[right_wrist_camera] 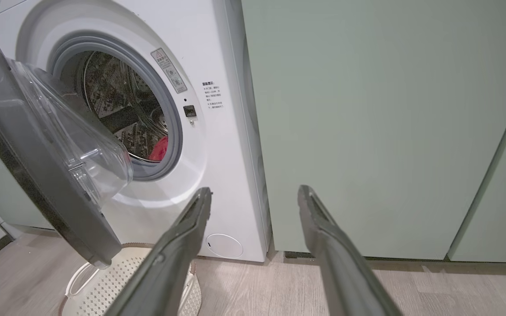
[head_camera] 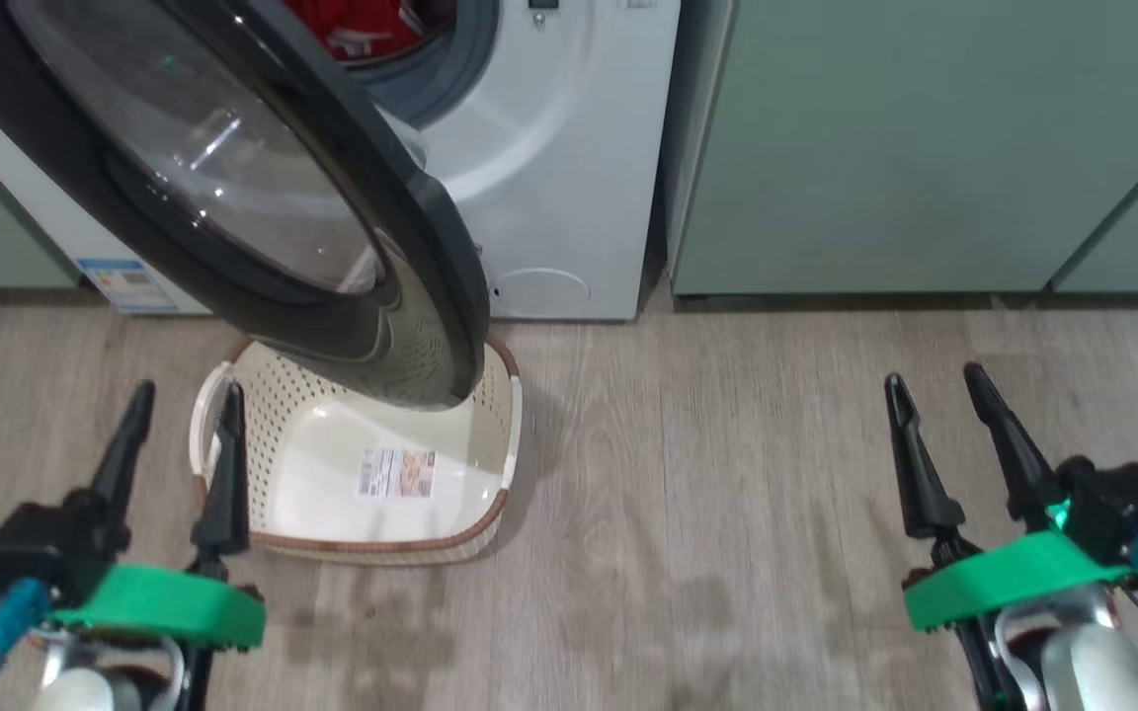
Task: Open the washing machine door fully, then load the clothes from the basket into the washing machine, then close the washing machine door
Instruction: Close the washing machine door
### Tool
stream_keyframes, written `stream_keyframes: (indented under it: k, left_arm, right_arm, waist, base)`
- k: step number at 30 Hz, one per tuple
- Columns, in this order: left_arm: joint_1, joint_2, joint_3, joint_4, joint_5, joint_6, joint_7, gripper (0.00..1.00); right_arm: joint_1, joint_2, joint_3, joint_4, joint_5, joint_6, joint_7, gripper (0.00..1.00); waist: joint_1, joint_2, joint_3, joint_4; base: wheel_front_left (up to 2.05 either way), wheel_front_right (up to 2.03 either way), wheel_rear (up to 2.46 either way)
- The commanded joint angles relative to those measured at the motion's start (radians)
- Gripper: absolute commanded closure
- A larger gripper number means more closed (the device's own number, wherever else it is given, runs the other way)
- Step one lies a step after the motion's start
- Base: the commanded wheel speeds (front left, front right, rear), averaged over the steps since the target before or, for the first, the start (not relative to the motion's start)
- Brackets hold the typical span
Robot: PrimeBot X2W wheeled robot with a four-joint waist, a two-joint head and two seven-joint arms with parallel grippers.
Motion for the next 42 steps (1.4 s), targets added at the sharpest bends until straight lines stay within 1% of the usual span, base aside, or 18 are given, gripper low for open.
stream_keyframes:
  k: [1,10,15,34,35,36,37,42]
  left_arm:
    - [-0.02,0.013,0.025,-0.01,0.009,0.002,-0.023,0.0]
    - [0.011,0.004,0.005,0.033,0.023,0.004,-0.053,0.0]
    - [0.011,0.006,0.0,0.034,0.024,0.004,-0.057,0.0]
    - [0.002,0.006,-0.012,0.032,0.03,0.027,-0.064,0.0]
    - [0.001,0.006,-0.013,0.031,0.03,0.028,-0.064,0.0]
    - [0.0,0.006,-0.013,0.031,0.03,0.029,-0.065,0.0]
    - [0.0,0.006,-0.014,0.03,0.029,0.029,-0.065,0.0]
    - [-0.008,0.003,-0.016,0.028,0.026,0.037,-0.063,0.0]
  right_arm:
    - [0.003,-0.007,0.01,-0.035,-0.011,0.0,0.006,0.0]
    - [0.063,-0.007,-0.01,-0.063,-0.014,0.0,0.034,0.0]
    - [0.07,-0.007,-0.011,-0.074,-0.018,0.0,0.042,0.0]
    - [0.07,-0.007,-0.019,-0.094,-0.012,0.0,0.043,0.0]
    - [0.07,-0.007,-0.022,-0.094,-0.007,0.0,0.04,0.28]
    - [0.069,-0.007,-0.027,-0.094,0.0,0.0,0.034,0.77]
    - [0.068,-0.007,-0.028,-0.095,0.003,0.0,0.03,1.0]
    - [0.059,-0.007,-0.037,-0.093,0.008,0.0,0.023,1.0]
  waist:
    - [0.0,0.0,-0.027,0.003]
    - [0.0,0.0,-0.079,0.002]
    - [0.0,0.0,-0.081,0.001]
    - [0.0,0.0,-0.065,0.001]
    - [0.0,0.0,-0.064,0.002]
    - [0.0,0.0,-0.063,0.002]
    - [0.0,0.0,-0.062,0.003]
    - [0.0,0.0,-0.051,0.011]
  base:
    - [0.0,0.0,0.0]
    - [0.0,0.0,0.0]
    - [0.0,0.0,0.0]
    - [0.0,0.0,0.0]
    - [0.0,0.0,0.0]
    - [0.0,0.0,0.0]
    - [0.0,0.0,0.0]
    - [0.0,0.0,0.0]
